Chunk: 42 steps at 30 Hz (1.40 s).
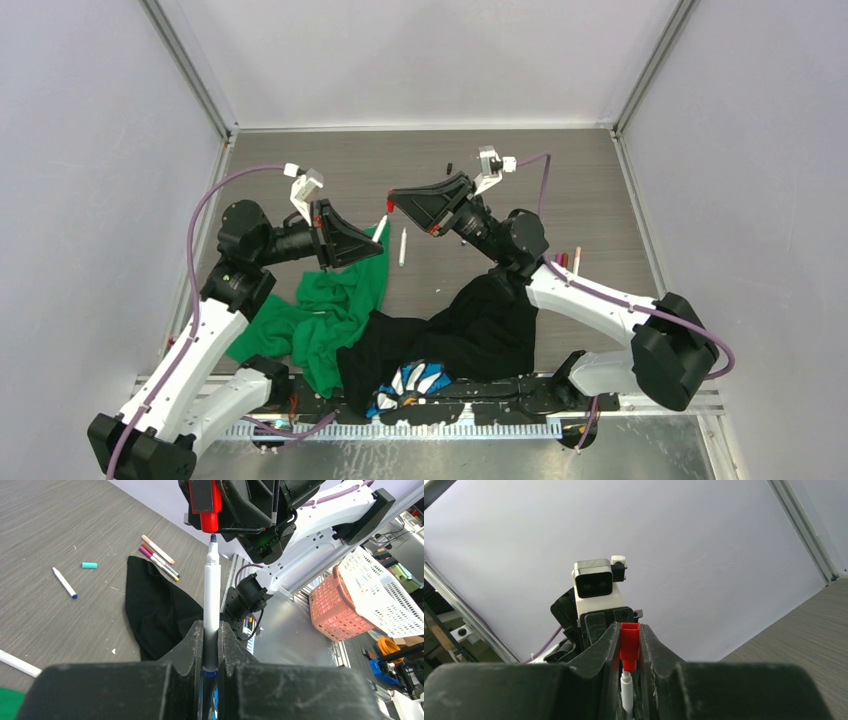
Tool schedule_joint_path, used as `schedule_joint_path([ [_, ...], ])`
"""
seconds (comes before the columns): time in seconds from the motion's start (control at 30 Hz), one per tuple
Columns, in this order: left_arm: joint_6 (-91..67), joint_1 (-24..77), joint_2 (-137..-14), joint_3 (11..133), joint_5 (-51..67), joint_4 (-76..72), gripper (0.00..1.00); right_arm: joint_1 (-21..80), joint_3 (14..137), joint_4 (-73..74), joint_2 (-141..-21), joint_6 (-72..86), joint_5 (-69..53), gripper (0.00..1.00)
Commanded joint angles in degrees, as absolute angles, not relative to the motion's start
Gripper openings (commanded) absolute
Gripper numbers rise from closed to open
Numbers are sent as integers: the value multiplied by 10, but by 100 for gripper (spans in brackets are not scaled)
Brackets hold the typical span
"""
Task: Insert the pens into the pen caps
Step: Insert the pen cap onto the pen.
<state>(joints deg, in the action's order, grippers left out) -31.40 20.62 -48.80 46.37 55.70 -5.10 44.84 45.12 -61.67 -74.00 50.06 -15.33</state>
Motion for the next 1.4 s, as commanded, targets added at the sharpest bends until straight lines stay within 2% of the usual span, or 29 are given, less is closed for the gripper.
schedule_joint_path([
  [0.0, -302, 208, -475, 471, 553, -56, 0, 453, 477, -640, -742, 491, -163, 1],
  [0.6, -301, 208, -472, 472, 547, -54, 0, 461, 485, -638, -746, 489, -161, 1],
  [1.37, -300, 202, -455, 470, 484, -57, 0, 491, 451, -633, -745, 484, -140, 1],
])
